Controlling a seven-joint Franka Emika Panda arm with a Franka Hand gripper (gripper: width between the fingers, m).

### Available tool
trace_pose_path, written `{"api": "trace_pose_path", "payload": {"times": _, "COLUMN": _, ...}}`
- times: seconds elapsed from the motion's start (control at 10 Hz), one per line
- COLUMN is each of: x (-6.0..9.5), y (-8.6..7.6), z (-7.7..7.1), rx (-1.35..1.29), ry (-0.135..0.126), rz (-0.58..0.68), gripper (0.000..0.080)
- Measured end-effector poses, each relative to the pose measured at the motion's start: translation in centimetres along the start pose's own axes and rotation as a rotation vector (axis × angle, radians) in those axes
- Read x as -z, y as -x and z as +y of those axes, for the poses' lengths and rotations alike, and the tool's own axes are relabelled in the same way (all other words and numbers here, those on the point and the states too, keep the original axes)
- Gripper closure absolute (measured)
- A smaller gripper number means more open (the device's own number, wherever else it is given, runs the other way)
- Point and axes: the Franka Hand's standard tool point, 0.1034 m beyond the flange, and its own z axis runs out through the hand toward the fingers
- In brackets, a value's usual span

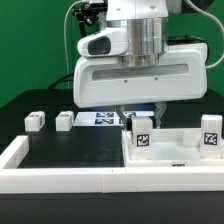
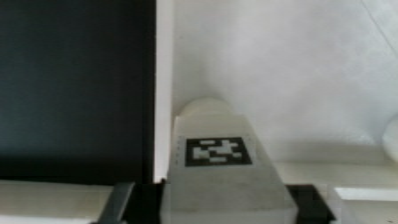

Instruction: Assemble square table

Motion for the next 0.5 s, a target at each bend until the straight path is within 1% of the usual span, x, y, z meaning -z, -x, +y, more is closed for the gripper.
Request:
{"api": "trace_pose_path", "payload": {"times": 0.2, "x": 0.00, "y": -0.01, "z": -0.04, "rx": -0.149, "ry": -0.003, "rz": 0.001, "gripper": 0.0510}}
{"api": "trace_pose_path", "payload": {"times": 0.5, "x": 0.00, "y": -0.05, "z": 0.07, "rx": -0.472, "ry": -0.040, "rz": 0.021, "gripper": 0.0509}}
